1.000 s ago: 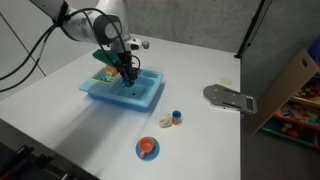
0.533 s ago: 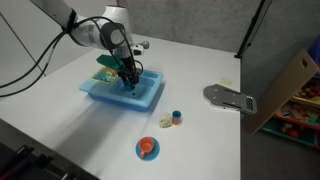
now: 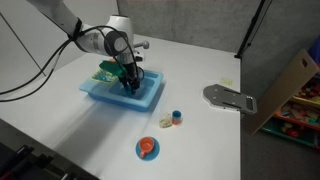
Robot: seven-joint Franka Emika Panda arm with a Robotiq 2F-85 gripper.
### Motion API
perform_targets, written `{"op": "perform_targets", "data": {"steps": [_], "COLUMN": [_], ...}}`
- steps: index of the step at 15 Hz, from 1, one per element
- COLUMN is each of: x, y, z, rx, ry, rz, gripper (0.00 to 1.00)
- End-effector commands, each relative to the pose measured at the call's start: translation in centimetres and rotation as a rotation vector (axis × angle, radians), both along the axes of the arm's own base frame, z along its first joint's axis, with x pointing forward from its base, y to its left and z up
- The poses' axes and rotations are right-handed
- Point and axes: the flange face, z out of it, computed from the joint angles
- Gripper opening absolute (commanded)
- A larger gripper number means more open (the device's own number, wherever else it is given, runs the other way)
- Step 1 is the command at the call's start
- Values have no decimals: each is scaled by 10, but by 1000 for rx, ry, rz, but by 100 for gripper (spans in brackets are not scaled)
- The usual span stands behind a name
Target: Put the cup inside the sink
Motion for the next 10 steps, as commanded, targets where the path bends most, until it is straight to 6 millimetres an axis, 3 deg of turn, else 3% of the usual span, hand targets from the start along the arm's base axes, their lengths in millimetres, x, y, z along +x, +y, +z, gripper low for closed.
{"op": "perform_targets", "data": {"steps": [1, 2, 3, 4, 6, 10], "x": [8, 8, 8, 8, 8, 8], "y": [0, 1, 1, 2, 6, 15], "z": [-3, -3, 0, 2, 13, 38], "rx": [11, 13, 16, 18, 24, 33], "ry": [9, 8, 2, -1, -15, -40], "rz": [6, 8, 10, 11, 15, 27], "gripper": [33, 33, 66, 84, 99, 100]}}
